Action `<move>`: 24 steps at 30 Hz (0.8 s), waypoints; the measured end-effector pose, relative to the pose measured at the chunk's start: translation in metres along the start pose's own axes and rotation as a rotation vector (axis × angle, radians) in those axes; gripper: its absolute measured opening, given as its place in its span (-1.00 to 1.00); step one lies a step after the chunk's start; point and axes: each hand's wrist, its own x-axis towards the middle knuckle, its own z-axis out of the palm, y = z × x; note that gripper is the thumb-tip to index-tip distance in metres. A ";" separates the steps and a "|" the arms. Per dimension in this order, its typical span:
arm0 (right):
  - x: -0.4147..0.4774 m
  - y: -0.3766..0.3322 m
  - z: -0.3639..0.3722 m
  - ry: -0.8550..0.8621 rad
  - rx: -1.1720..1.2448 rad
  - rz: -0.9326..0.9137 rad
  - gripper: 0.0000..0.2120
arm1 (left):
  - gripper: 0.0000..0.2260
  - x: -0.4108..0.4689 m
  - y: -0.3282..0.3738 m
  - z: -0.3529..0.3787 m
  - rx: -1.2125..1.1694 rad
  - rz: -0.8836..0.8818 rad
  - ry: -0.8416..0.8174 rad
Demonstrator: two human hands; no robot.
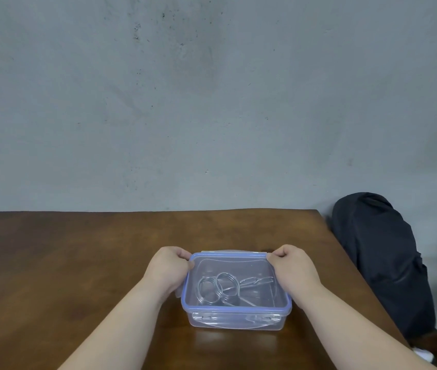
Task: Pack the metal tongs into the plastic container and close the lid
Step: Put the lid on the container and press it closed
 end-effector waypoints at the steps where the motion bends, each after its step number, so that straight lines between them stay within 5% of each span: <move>1: -0.001 0.000 0.000 0.002 0.006 -0.002 -0.78 | -0.85 0.000 0.001 -0.001 -0.008 -0.008 -0.001; 16: -0.003 0.003 0.000 -0.019 0.011 -0.007 -0.81 | -0.81 0.002 -0.009 0.001 -0.188 -0.098 -0.083; 24: -0.004 0.006 0.002 -0.092 0.141 -0.009 -0.79 | -0.55 -0.004 -0.008 0.026 -0.447 -0.083 -0.137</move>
